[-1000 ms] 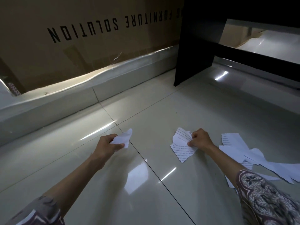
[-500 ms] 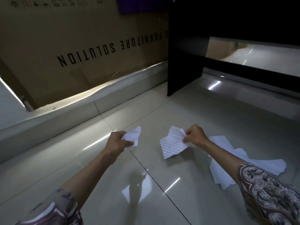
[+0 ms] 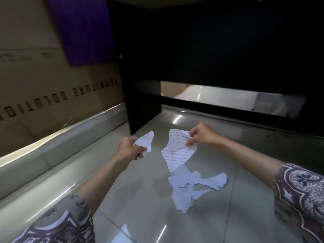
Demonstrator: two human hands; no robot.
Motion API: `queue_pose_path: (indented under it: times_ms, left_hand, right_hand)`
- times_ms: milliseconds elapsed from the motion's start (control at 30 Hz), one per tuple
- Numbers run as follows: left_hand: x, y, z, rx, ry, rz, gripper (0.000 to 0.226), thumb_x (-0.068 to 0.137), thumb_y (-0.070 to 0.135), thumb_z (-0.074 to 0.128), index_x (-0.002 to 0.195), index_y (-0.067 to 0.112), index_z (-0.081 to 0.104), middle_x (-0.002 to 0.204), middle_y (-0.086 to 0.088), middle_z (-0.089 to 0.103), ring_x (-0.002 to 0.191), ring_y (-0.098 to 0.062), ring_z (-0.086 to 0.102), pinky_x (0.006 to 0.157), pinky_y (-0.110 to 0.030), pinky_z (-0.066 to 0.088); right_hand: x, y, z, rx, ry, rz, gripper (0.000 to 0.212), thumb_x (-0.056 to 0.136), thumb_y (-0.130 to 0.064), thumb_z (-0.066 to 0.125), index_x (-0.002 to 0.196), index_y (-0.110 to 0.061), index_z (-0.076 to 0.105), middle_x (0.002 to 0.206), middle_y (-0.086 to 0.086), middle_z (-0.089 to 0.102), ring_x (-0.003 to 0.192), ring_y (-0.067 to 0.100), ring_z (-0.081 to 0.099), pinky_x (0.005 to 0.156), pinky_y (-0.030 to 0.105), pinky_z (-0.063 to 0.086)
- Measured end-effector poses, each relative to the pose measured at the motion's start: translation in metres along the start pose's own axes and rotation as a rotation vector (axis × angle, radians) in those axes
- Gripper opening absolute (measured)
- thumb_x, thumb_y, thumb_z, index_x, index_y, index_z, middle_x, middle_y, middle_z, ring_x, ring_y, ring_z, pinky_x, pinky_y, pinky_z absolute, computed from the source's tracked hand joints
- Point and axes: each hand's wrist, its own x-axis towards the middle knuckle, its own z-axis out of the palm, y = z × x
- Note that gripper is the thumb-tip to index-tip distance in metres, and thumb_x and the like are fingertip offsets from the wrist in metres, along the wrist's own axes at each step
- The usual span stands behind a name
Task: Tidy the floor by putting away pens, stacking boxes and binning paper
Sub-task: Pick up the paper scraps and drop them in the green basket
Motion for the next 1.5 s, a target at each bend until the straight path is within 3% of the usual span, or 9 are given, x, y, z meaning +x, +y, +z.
queue_pose_path:
  times_ms: [133,233,300,433,767,1000,1200,1333,1500]
  left_hand:
    - [0.001,0.052,0.052,-0.031,-0.128,0.151,0.008,0.078,-0.005,0.064,0.076,-0.001,0.057,0.058,-0.011,0.058,0.037,-0.008,0.057,0.043,-0.02,0.036]
    - [-0.008,0.087,0.099,-0.099,-0.245,0.225,0.017,0.079,-0.007,0.063,0.068,0.005,0.056,0.047,-0.001,0.059,0.039,-0.011,0.061,0.042,-0.019,0.038]
    - [-0.02,0.109,0.135,-0.149,-0.338,0.264,0.018,0.08,-0.008,0.061,0.072,0.009,0.058,0.05,0.0,0.062,0.041,-0.011,0.062,0.042,-0.018,0.041]
    - [-0.051,0.144,0.2,-0.218,-0.514,0.306,0.015,0.081,-0.009,0.061,0.079,0.006,0.058,0.065,-0.01,0.064,0.043,-0.01,0.064,0.04,-0.016,0.044]
    - [-0.119,0.199,0.326,-0.319,-0.727,0.403,0.011,0.081,-0.005,0.062,0.08,0.003,0.056,0.067,-0.013,0.066,0.046,-0.02,0.065,0.038,-0.022,0.044]
    - [-0.15,0.204,0.379,-0.303,-0.84,0.418,0.014,0.08,0.007,0.071,0.089,0.01,0.061,0.084,-0.013,0.071,0.067,-0.02,0.071,0.049,-0.026,0.054]
    - [-0.142,0.202,0.379,-0.307,-0.802,0.46,0.021,0.082,0.012,0.069,0.102,0.011,0.064,0.1,-0.008,0.067,0.077,-0.017,0.066,0.056,-0.03,0.056]
    - [-0.124,0.197,0.363,-0.321,-0.704,0.471,0.014,0.083,0.014,0.068,0.096,0.016,0.066,0.095,-0.002,0.067,0.088,-0.015,0.063,0.068,-0.03,0.052]
    - [-0.1,0.189,0.34,-0.345,-0.59,0.41,0.013,0.082,0.01,0.068,0.095,0.01,0.068,0.091,-0.003,0.065,0.088,-0.012,0.058,0.078,-0.027,0.044]
  right_hand:
    - [-0.052,0.015,-0.074,-0.04,0.152,0.074,0.026,0.072,-0.009,0.075,0.057,0.0,0.056,0.062,0.018,0.036,0.061,0.015,0.039,0.057,0.025,0.028]
    - [-0.095,0.029,-0.124,-0.02,0.265,0.117,0.043,0.072,-0.005,0.075,0.044,-0.014,0.043,0.051,-0.002,0.043,0.051,0.01,0.043,0.051,0.018,0.029]
    - [-0.126,0.043,-0.155,-0.007,0.343,0.164,0.037,0.071,-0.005,0.076,0.046,-0.015,0.051,0.051,-0.007,0.048,0.05,0.004,0.046,0.05,0.016,0.034]
    - [-0.181,0.073,-0.195,-0.019,0.463,0.263,0.032,0.07,-0.006,0.076,0.054,-0.005,0.049,0.063,0.009,0.041,0.06,0.015,0.039,0.06,0.027,0.033]
    - [-0.312,0.142,-0.256,-0.073,0.708,0.573,0.054,0.068,-0.004,0.076,0.042,-0.016,0.03,0.049,0.001,0.026,0.048,0.013,0.025,0.051,0.026,0.023]
    - [-0.345,0.177,-0.247,-0.176,0.691,0.769,0.051,0.066,-0.002,0.073,0.045,-0.019,0.031,0.05,-0.002,0.031,0.05,0.014,0.031,0.05,0.026,0.025]
    - [-0.338,0.192,-0.237,-0.193,0.612,0.769,0.014,0.072,-0.007,0.076,0.069,-0.01,0.063,0.067,-0.005,0.056,0.068,0.007,0.05,0.053,0.022,0.036]
    - [-0.325,0.189,-0.237,-0.151,0.622,0.719,0.014,0.075,-0.01,0.075,0.086,-0.007,0.067,0.07,-0.003,0.056,0.068,0.007,0.05,0.056,0.021,0.038]
    - [-0.299,0.173,-0.235,-0.106,0.704,0.586,0.009,0.084,-0.012,0.066,0.075,-0.014,0.068,0.073,-0.008,0.061,0.074,0.005,0.054,0.072,0.025,0.044]
